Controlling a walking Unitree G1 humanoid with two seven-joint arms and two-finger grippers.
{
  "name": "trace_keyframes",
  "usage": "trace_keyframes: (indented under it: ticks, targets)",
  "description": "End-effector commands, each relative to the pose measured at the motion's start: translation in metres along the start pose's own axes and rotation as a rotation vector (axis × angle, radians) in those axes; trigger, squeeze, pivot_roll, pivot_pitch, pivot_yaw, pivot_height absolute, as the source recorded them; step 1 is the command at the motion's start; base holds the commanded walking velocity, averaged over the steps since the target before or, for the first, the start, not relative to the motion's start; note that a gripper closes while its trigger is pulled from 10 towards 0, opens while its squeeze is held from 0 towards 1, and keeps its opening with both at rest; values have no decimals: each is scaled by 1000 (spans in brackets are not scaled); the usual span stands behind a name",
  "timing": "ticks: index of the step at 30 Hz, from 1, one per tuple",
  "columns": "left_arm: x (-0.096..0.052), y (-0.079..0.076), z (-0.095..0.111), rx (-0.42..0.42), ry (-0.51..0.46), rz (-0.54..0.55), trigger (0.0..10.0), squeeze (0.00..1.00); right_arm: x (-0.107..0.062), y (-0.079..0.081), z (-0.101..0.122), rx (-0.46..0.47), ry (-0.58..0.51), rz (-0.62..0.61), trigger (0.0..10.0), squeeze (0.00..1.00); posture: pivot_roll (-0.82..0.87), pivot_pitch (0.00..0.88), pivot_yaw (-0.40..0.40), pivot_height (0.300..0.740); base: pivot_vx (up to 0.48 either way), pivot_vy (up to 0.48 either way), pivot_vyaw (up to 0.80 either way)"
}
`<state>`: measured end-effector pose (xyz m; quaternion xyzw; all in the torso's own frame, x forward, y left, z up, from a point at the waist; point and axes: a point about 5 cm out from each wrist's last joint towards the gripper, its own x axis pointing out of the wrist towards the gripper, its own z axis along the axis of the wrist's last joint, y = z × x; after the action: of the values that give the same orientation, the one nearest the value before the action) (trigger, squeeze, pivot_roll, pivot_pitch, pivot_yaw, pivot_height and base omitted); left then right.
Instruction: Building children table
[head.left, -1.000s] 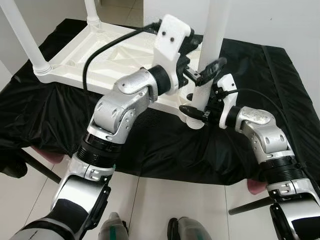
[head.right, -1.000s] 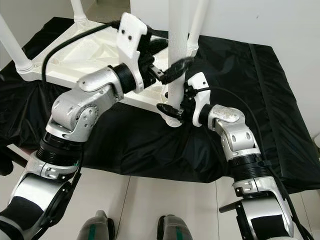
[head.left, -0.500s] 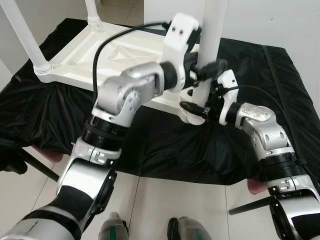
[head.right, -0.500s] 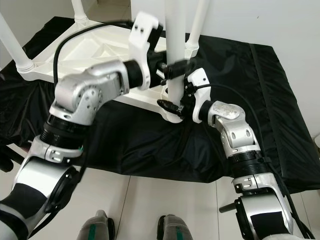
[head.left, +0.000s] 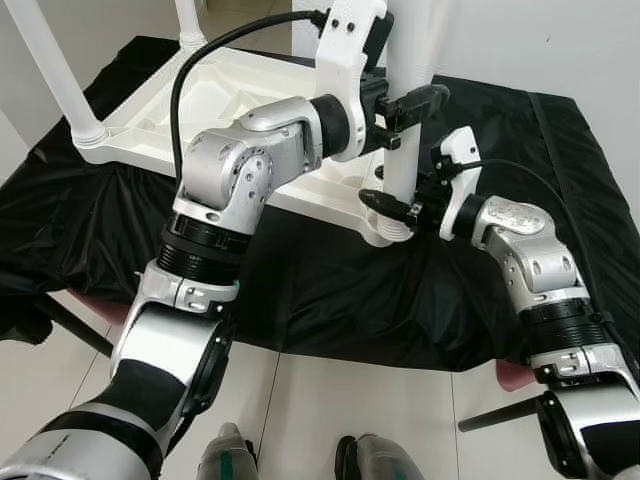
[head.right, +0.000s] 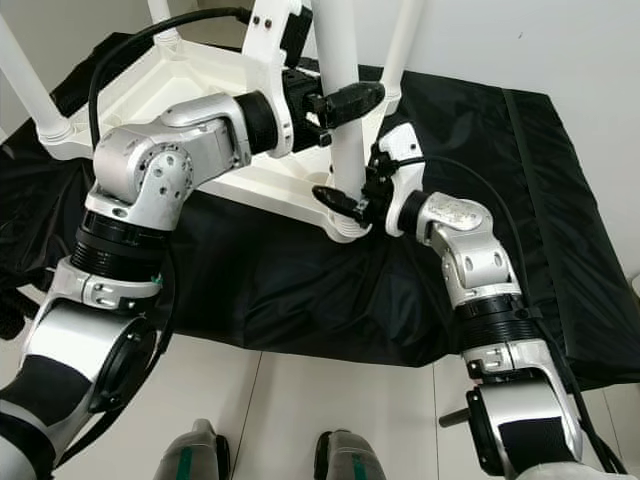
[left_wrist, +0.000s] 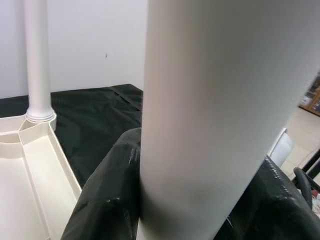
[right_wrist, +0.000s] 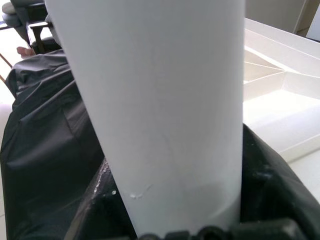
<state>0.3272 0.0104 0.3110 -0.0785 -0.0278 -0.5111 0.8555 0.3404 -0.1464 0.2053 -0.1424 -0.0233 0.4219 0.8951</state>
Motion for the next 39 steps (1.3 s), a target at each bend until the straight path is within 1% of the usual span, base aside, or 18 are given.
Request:
trace_keyframes:
  ticks: [1,2,3,7,8,9,10,12,14,15,16,18,20,24,29,30,33,39]
  targets:
    - [6,-8,17,35,-41,-23,10000,0,-1,-4,-9,60,22,-65,10000,1000,-30,18,-27,740,0,0,0]
    - [6,-8,17,35,-41,-23,10000,0,-1,-4,-9,60,22,-65,10000,1000,-30,18,-27,740,0,0,0]
    - [7,-5,18,64,-33,31,10000,0,1,-7,-7,54,11,-127,10000,1000,-29,20,-28,740,0,0,0]
    - [8,0,20,111,-31,89,10000,0,4,-7,-6,57,3,-177,10000,1000,-28,20,-28,740,0,0,0]
    - [8,2,21,125,-27,121,10000,0,5,-5,-5,61,-6,-189,10000,349,-27,21,-28,740,0,0,0]
    - [9,4,21,133,-24,143,10000,0,6,-3,-4,62,-13,-197,10000,349,-27,21,-28,740,0,0,0]
    - [9,7,23,148,-21,181,10000,0,10,2,-4,71,-26,-211,10000,0,-30,22,-25,740,0,0,0]
    - [10,13,26,192,-20,253,10000,0,18,12,-2,94,-47,-249,10000,0,-32,23,-24,740,0,0,0]
    - [10,13,26,198,-20,261,10000,0,19,14,-2,98,-48,-255,10000,0,-32,23,-24,740,0,0,0]
    - [11,14,26,213,-17,281,10000,0,23,16,0,94,-56,-293,10000,0,-34,26,-22,740,0,0,0]
    - [13,15,26,242,-13,313,10000,0,31,20,4,84,-69,-366,10000,0,-34,26,-21,740,0,0,0]
    - [13,15,26,242,-13,313,10000,0,31,20,4,84,-69,-366,10000,0,-34,26,-21,740,0,0,0]
    - [15,14,25,272,-12,342,10000,0,38,26,6,111,-76,-448,10000,0,-33,28,-23,740,0,0,0]
    - [17,12,23,286,-18,360,10000,0,45,33,4,143,-70,-524,10000,0,-32,28,-23,740,0,0,0]
    - [18,7,24,274,-41,385,10000,0,51,41,1,177,-56,-605,10000,0,-28,30,-25,740,0,0,0]
    - [18,7,24,274,-41,385,10000,0,51,41,1,177,-56,-605,10000,0,-28,30,-25,740,0,0,0]
    - [17,3,27,278,-64,396,10000,0,52,37,5,173,-53,-709,10000,0,-18,32,-29,740,0,0,0]
    - [17,-1,27,287,-70,392,10000,0,55,35,14,144,-82,-757,10000,0,-16,35,-29,740,0,0,0]
